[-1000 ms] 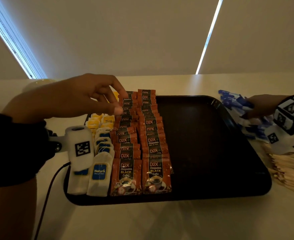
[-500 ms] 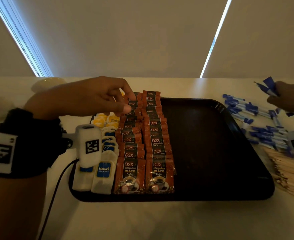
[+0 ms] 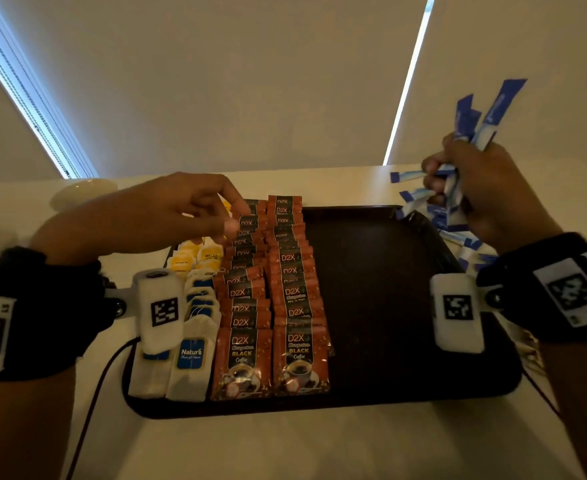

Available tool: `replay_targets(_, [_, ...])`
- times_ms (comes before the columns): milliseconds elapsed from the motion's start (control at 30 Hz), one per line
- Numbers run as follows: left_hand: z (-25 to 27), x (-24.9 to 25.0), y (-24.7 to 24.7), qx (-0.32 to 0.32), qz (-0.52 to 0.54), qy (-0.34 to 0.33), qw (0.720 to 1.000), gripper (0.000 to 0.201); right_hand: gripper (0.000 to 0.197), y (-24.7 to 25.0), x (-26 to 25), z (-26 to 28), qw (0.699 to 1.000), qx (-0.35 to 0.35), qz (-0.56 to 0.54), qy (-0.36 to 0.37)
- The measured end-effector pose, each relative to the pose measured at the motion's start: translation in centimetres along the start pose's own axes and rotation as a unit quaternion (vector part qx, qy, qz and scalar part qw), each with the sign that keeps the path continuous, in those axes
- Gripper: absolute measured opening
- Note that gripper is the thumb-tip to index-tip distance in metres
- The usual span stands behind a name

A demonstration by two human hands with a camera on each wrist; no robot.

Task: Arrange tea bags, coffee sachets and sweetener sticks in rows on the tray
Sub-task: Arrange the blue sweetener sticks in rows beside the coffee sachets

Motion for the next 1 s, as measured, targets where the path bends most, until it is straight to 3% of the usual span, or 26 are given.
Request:
replay_targets(167, [-0.8, 0.8, -0.3, 0.042, -0.062, 0.024, 0.997, 0.028, 0.029, -1.7, -1.8, -0.9, 0.997, 0.005, -0.076, 0.023])
replay_targets(300, [-2.4, 2.1, -3.1, 0.003, -0.187, 0.005, 0.982, 0.049, 0.028, -1.6, -2.6, -1.2, 0.995, -0.001, -0.097, 0.035])
replay_targets(400, [-3.2, 2.3, -6.8, -0.098, -0.24, 0.005, 0.966, 0.062, 0.027, -0.3, -2.5, -1.4, 0.994, 0.006, -0.103, 0.039])
replay_targets(500, [-3.6, 1.5, -9.1, -0.172, -0.261, 0.047, 0.949, 0.082, 0.027, 1.3, -3.0, -2.1, 0.994, 0.016, -0.096, 0.056])
replay_targets(667, [-3.6, 0.6, -9.8, -0.221, -0.248, 0.054, 0.942, 0.11, 0.032, 3.3, -3.6, -2.4, 0.993, 0.027, -0.095, 0.068])
replay_targets(767, [-3.3, 0.5, -9.4, -0.223, -0.26, 0.071, 0.937, 0.112, 0.033, 3.8, -3.7, -2.3, 0.993, 0.033, -0.093, 0.067])
replay_targets(833, [-3.5, 1.0, -8.9, -0.194, -0.268, 0.064, 0.941, 0.109, 0.033, 3.7, -3.8, -2.2, 0.993, 0.026, -0.091, 0.064])
replay_targets(900, [-3.9, 1.8, -9.2, -0.181, -0.3, 0.021, 0.936, 0.092, 0.035, 3.5, -3.7, -2.1, 0.994, 0.019, -0.092, 0.06])
replay_targets(1000, [-3.6, 3.2, -11.4, -0.225, -0.389, -0.039, 0.892, 0.066, 0.034, 3.3, -3.8, -2.0, 0.995, 0.016, -0.084, 0.059])
Point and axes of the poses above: each hand's wrist, its own z-axis away from the middle knuckle, its own y-axis out of the back of the hand, x = y × z, the point moved 7 cm from there along -z, towards the middle knuckle, and after that the axes turned 9 degrees about -z, right-handed, at the moved point
